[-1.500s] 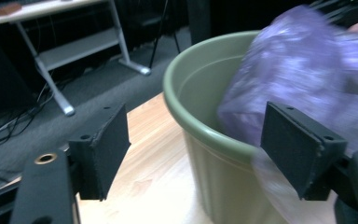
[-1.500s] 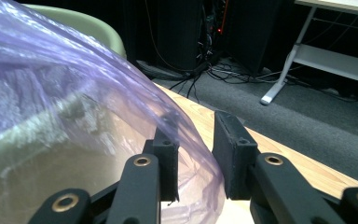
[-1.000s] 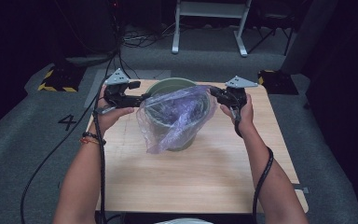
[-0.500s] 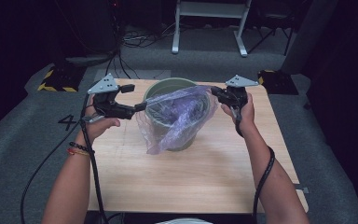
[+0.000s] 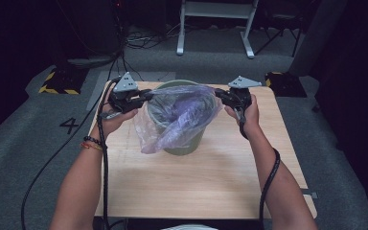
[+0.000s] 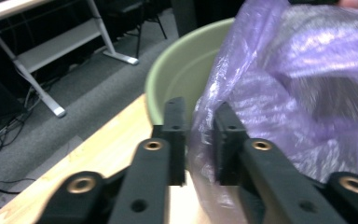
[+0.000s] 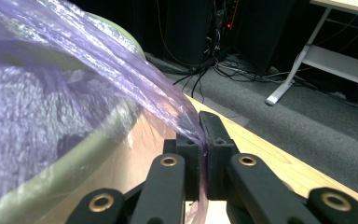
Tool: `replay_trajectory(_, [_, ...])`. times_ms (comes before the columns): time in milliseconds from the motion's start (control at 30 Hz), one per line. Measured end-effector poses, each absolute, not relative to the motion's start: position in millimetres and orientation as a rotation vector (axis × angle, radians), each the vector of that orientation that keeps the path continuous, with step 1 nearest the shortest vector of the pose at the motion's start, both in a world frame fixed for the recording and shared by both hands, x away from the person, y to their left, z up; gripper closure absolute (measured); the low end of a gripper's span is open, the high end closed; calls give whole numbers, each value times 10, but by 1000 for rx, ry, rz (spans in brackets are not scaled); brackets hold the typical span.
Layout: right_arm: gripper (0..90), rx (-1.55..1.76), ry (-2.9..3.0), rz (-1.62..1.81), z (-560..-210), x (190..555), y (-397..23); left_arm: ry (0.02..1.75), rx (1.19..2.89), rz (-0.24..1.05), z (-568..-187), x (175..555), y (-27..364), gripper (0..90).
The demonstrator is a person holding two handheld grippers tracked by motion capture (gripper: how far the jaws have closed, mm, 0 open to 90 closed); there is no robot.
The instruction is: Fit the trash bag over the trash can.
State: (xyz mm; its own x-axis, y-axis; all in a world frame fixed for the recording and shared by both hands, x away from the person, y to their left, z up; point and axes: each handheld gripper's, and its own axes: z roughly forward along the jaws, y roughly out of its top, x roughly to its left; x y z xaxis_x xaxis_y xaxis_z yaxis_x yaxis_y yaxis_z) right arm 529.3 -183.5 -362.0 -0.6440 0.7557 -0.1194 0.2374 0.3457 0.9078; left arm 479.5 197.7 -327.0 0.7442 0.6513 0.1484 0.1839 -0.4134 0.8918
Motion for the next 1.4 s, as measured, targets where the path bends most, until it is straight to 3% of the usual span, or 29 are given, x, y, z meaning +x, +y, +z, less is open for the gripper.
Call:
replay_trajectory(133, [886, 871, 2087, 1258, -3635, 5326, -1818, 680, 1957, 607, -3310, 4940, 1962, 865])
replay_trajectory(633, [900, 972, 2128, 1231, -3803, 5529, -1859, 877, 1966, 505, -3615, 5414, 1889, 865])
replay_trajectory(900, [900, 1043, 2220, 1248, -3996, 5593, -1838, 956, 1889, 328, -3872, 5555, 1817, 884])
replay_trajectory(1033, [900, 1045, 2278, 1192, -4069, 5608, -1778, 991, 1974, 278, -3996, 5609, 1676, 852])
replay_trajectory(1267, [899, 1068, 2278, 1188, -4180, 5582, -1901, 985, 1908, 307, -4029, 5482, 1864, 685])
replay_trajectory(1400, [866, 1058, 2259, 1212, -4224, 5526, -2007, 971, 1874, 348, -4015, 5322, 2055, 522])
